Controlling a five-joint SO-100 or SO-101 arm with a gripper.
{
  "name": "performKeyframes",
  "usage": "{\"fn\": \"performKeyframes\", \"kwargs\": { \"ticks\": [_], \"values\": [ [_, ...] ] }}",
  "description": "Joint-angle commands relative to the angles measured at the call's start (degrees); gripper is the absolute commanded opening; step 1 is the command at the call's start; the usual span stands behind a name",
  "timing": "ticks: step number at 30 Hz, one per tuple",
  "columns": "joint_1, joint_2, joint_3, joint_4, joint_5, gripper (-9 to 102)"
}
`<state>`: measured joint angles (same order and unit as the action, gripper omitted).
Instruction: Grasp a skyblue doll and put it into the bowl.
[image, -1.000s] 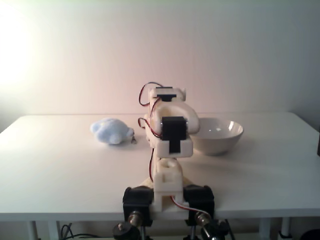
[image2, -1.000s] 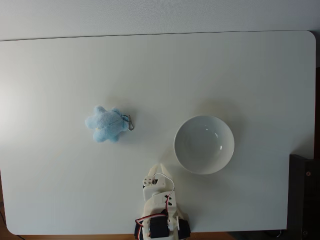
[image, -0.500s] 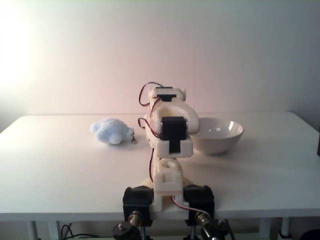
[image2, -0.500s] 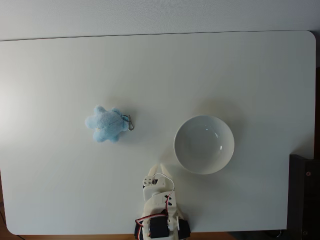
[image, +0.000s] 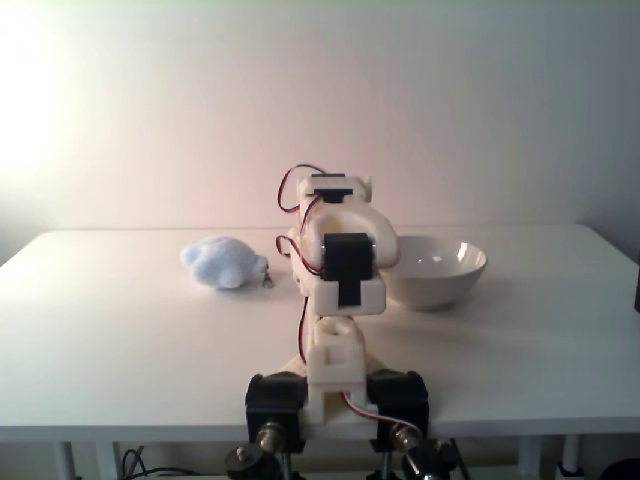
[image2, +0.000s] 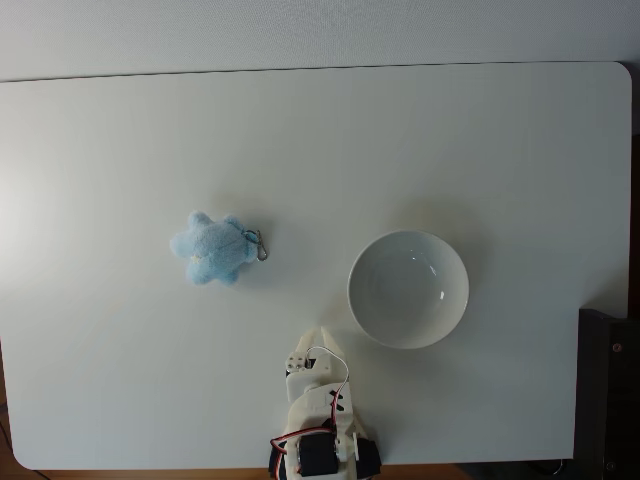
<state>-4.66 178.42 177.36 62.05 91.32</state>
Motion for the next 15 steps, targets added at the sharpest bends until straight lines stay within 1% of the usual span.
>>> {"fn": "performKeyframes", "kwargs": {
  "ticks": [1,15],
  "values": [
    [0.0,16.79,-0.09,0.09,-0.26,1],
    [0.18,16.79,-2.02,0.09,-0.35,1]
  ]
}}
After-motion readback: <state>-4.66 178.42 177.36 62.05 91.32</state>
